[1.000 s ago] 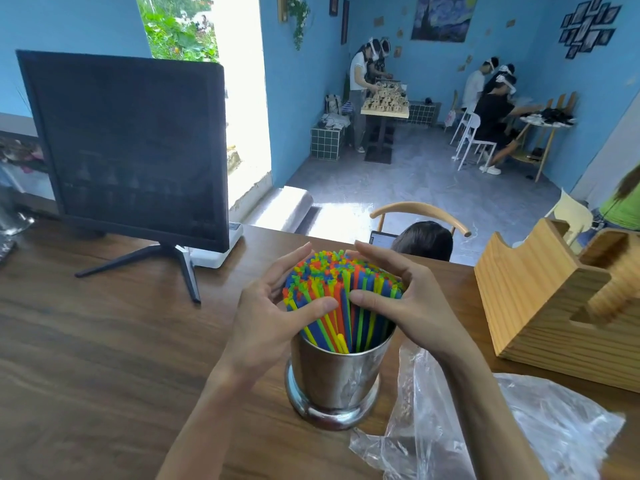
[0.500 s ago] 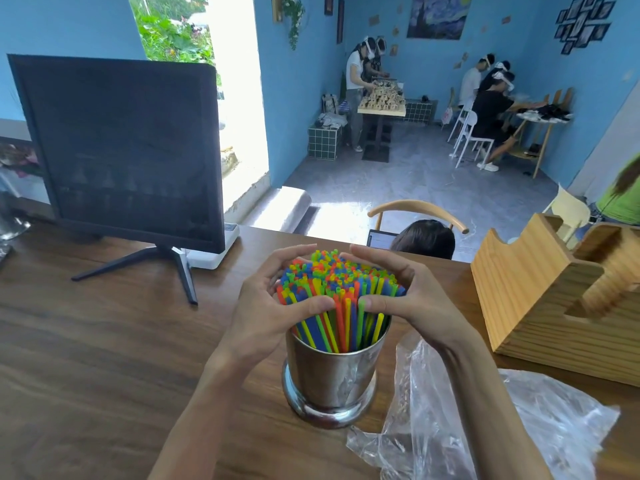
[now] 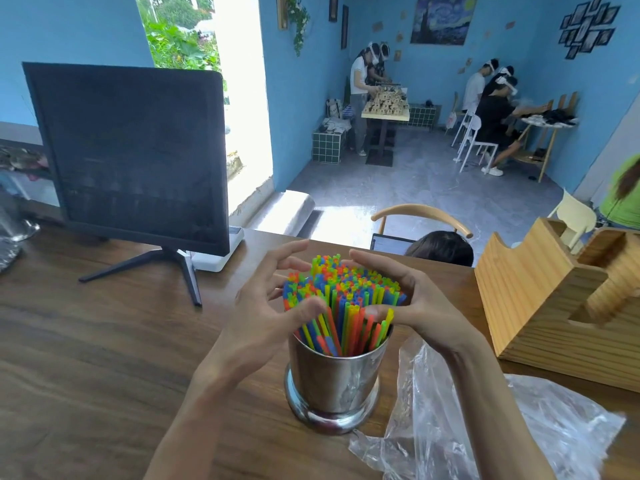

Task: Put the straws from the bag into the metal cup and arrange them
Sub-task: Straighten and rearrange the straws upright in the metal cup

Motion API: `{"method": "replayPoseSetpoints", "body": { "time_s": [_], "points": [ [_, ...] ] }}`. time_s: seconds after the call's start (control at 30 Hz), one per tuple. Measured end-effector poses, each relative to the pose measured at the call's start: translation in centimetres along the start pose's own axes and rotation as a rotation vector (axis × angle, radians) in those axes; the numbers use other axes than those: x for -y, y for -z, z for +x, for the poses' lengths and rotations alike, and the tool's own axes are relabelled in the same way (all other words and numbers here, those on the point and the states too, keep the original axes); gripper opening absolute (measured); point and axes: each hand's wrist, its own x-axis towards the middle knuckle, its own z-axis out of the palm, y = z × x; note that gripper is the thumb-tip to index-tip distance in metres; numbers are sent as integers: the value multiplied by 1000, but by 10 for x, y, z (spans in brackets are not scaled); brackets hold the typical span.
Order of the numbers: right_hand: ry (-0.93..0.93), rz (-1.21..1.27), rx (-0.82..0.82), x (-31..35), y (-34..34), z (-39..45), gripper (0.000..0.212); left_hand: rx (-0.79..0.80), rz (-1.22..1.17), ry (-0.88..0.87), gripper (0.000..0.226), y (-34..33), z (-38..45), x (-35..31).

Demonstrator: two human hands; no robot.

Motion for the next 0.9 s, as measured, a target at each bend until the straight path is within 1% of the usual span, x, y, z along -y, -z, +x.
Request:
{"method": "replayPoseSetpoints", "body": {
  "time_s": [0.1,0.2,0.27,0.33,0.43,0.47,0.53,0.57,0.67,0.8,0.9],
  "points": [
    [3,9,-4,0,-1,0,73,-123,-89,47,49,0,5,-5],
    [9,11,-14,-2,-1,0,72,-243,-39,109,31,0,15,-8],
    [9,16,-21,-2,-2,0,71,-281,1,173,20,2,26,-8],
    [7,25,-19,-2,-3,1,70,-248,54,232,24,5,40,-9],
    [11,21,-24,-2,-3,0,69,-73,200,297,37,7,57,-12],
    [11,21,-24,-2,-3,0,69,-18,227,322,35,7,61,-13],
    [9,16,-21,-1,-3,0,68,42,249,356,24,7,65,-14],
    [8,15,-17,-1,-3,1,67,54,242,361,21,7,66,-14],
    [2,2,-19,0,-3,1,66,65,167,380,22,9,68,-10],
    [2,44,-21,1,-4,1,67,60,22,471,19,11,65,-6],
    [13,68,-45,2,-7,1,81,59,-14,465,13,10,63,-5]
  ]
}}
